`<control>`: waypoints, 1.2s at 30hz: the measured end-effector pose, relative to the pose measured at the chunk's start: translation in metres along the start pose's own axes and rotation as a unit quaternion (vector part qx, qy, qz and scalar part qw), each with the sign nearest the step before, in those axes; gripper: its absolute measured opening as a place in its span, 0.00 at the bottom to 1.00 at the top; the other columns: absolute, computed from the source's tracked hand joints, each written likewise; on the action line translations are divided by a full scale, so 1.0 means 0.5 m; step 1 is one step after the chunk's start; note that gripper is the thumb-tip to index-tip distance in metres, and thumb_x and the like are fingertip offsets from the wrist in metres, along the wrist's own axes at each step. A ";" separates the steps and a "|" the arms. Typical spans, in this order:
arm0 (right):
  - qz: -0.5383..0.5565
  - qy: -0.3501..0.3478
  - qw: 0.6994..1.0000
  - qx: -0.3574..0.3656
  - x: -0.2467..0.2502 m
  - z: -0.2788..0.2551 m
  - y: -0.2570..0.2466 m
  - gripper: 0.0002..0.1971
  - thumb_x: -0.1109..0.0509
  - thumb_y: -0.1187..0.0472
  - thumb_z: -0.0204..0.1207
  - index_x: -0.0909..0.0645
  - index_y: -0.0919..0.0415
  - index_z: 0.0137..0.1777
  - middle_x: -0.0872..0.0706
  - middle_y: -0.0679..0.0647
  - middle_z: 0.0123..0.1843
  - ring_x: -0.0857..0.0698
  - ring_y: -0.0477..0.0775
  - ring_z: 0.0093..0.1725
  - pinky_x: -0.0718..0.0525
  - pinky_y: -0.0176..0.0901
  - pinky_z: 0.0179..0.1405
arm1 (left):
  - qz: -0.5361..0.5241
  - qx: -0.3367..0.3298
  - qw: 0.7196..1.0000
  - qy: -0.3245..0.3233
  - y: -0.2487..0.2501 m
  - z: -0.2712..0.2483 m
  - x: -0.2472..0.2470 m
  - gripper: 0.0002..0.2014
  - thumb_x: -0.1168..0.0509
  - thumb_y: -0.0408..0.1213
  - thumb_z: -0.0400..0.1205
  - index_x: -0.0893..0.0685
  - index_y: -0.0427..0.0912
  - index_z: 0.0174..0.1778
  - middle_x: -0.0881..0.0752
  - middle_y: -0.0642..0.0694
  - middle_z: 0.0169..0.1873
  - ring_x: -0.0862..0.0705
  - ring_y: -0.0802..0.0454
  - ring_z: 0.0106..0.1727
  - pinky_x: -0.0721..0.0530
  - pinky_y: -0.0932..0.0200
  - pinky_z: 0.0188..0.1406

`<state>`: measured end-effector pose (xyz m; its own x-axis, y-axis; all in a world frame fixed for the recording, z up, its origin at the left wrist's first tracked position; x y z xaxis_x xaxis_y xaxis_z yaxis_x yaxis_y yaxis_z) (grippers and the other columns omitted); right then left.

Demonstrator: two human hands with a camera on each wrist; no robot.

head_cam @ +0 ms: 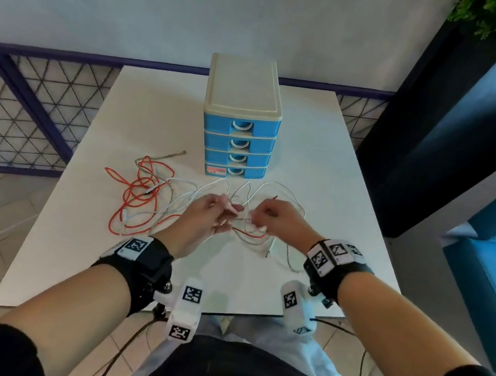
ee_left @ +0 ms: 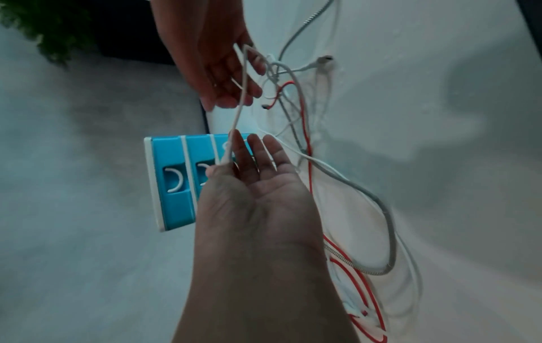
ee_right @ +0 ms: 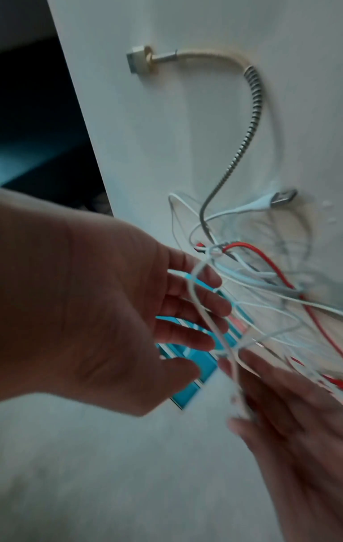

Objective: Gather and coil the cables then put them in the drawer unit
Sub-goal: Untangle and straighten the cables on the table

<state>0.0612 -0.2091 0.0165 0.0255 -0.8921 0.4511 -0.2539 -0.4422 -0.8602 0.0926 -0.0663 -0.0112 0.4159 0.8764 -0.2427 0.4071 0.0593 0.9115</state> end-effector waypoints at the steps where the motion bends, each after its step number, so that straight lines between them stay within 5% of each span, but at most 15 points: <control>1: 0.039 0.027 0.999 -0.024 0.024 0.007 0.012 0.09 0.31 0.62 0.78 0.19 0.58 0.35 0.14 0.56 0.36 0.18 0.49 0.34 0.20 0.35 0.32 | -0.041 -0.006 0.999 0.003 0.017 -0.003 -0.005 0.14 0.46 0.41 0.87 0.22 0.40 0.40 0.10 0.43 0.48 0.12 0.51 0.48 0.17 0.54 0.52; 4: -0.027 0.109 0.990 -0.080 0.090 0.035 0.062 0.12 0.36 0.62 0.79 0.18 0.58 0.34 0.12 0.57 0.37 0.13 0.55 0.36 0.19 0.38 0.31 | -0.068 -0.029 0.997 0.025 0.059 -0.010 -0.015 0.11 0.48 0.39 0.88 0.27 0.39 0.42 0.10 0.43 0.35 0.10 0.48 0.42 0.14 0.56 0.44; 8: -0.217 0.086 0.961 -0.147 0.090 0.076 0.102 0.14 0.38 0.60 0.79 0.14 0.69 0.49 0.10 0.67 0.50 0.12 0.66 0.52 0.14 0.51 0.52 | -0.044 -0.039 0.998 0.037 0.078 -0.019 -0.028 0.08 0.43 0.39 0.87 0.25 0.37 0.47 0.14 0.42 0.34 0.10 0.46 0.40 0.12 0.58 0.35; 14: -0.368 0.026 0.916 -0.159 0.016 0.114 0.101 0.22 0.33 0.41 0.74 0.21 0.62 0.46 0.12 0.59 0.46 0.15 0.59 0.44 0.20 0.45 0.41 | 0.015 -0.056 0.998 -0.003 0.078 -0.026 -0.057 0.11 0.42 0.40 0.86 0.17 0.41 0.57 0.12 0.41 0.40 0.10 0.48 0.46 0.12 0.60 0.42; 16: -0.387 0.020 0.908 -0.158 0.001 0.117 0.107 0.19 0.30 0.43 0.73 0.21 0.61 0.48 0.13 0.58 0.47 0.14 0.60 0.46 0.19 0.46 0.41 | 0.013 -0.056 0.998 -0.013 0.079 -0.030 -0.061 0.11 0.41 0.40 0.85 0.16 0.44 0.58 0.13 0.43 0.41 0.10 0.52 0.45 0.13 0.62 0.42; 21: -0.292 0.066 0.943 -0.146 0.016 0.124 0.110 0.15 0.34 0.54 0.79 0.16 0.65 0.57 0.12 0.60 0.55 0.15 0.61 0.59 0.23 0.44 0.49 | 0.036 -0.077 0.996 0.001 0.110 -0.043 -0.049 0.11 0.40 0.38 0.85 0.16 0.43 0.60 0.13 0.46 0.41 0.13 0.55 0.42 0.13 0.62 0.44; 26: 0.009 0.125 0.991 -0.041 0.059 0.108 0.051 0.12 0.28 0.55 0.77 0.12 0.64 0.42 0.16 0.53 0.33 0.19 0.51 0.37 0.24 0.41 0.41 | 0.060 -0.106 0.991 0.050 0.161 -0.025 -0.026 0.15 0.34 0.40 0.81 0.17 0.33 0.58 0.10 0.41 0.46 0.12 0.51 0.42 0.11 0.57 0.44; 31: 0.105 0.041 0.993 0.040 0.049 0.071 -0.075 0.09 0.32 0.62 0.81 0.12 0.66 0.46 0.10 0.54 0.37 0.12 0.41 0.32 0.17 0.28 0.42 | 0.087 -0.138 0.983 0.085 0.192 -0.004 -0.030 0.16 0.30 0.42 0.78 0.14 0.38 0.59 0.10 0.42 0.52 0.14 0.58 0.50 0.14 0.55 0.57; 36: 0.087 -0.082 0.991 0.059 0.014 0.037 -0.150 0.16 0.46 0.66 0.87 0.20 0.78 0.58 0.12 0.64 0.47 0.11 0.40 0.31 0.17 0.26 0.37 | 0.081 -0.197 0.973 0.083 0.252 -0.009 -0.051 0.14 0.31 0.37 0.79 0.13 0.38 0.60 0.11 0.49 0.47 0.15 0.70 0.41 0.18 0.72 0.48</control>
<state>0.0983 -0.1838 0.0799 0.1498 -0.9548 0.2567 -0.1538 -0.2789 -0.9479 0.1297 -0.0789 0.1115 0.2986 0.9526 -0.0582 -0.0106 0.0642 0.9979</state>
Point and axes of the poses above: each hand's wrist, its own z-axis towards the middle knuckle, its own x-axis out of the back of the hand, y = z × x, the point moved 10 cm from there along z, towards the middle knuckle
